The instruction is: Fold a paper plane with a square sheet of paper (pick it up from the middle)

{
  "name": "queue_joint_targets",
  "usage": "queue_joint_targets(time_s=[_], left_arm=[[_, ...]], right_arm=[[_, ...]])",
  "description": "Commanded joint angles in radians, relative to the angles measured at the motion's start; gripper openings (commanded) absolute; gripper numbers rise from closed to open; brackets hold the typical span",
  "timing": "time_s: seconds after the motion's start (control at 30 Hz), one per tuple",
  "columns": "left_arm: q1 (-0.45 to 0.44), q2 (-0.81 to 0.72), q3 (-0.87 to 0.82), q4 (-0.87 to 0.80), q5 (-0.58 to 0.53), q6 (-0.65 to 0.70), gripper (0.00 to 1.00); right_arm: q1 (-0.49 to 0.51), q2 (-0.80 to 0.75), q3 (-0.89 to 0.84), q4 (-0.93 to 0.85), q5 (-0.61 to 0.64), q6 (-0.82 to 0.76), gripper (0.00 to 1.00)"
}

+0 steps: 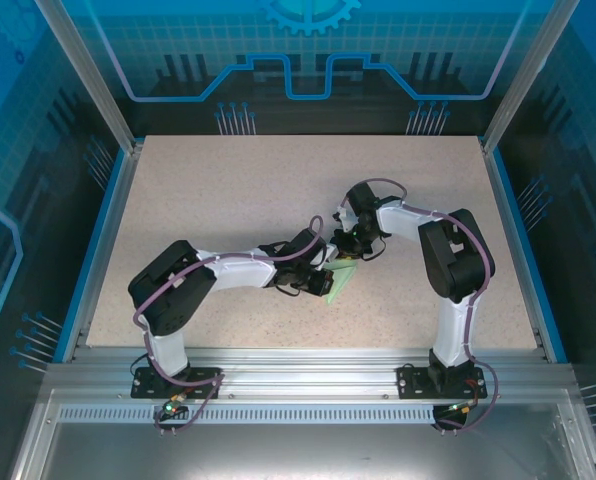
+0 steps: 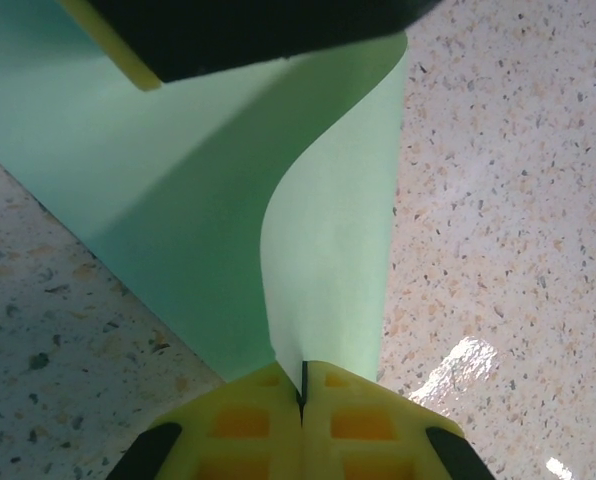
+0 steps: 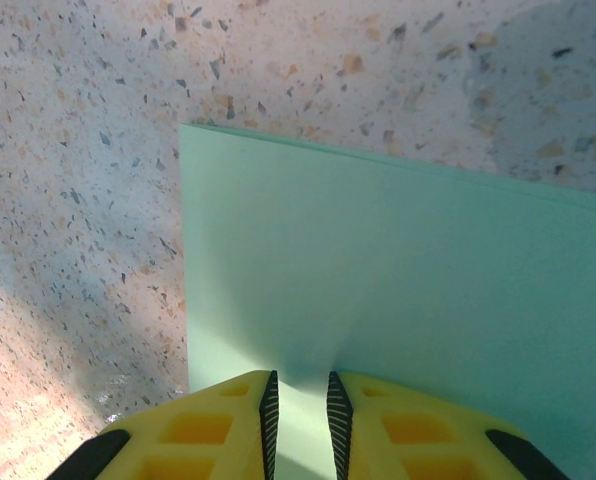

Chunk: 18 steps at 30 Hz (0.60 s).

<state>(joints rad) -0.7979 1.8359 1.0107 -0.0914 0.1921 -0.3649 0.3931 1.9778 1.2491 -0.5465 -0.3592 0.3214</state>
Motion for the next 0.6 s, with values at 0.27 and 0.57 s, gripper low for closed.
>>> queue_joint_targets(time_s=[0.27,0.57], left_arm=[[0.014,0.052,0.003,0.011,0.012,0.024,0.02],[0.014,0.062,0.008,0.006,0.007,0.036,0.02]], right_arm=[[0.013,0.007,-0.031,-0.006,-0.034,0.027,0.24],[0.007,-0.029,-0.044,-0.001,-0.029,0.040,0.24]])
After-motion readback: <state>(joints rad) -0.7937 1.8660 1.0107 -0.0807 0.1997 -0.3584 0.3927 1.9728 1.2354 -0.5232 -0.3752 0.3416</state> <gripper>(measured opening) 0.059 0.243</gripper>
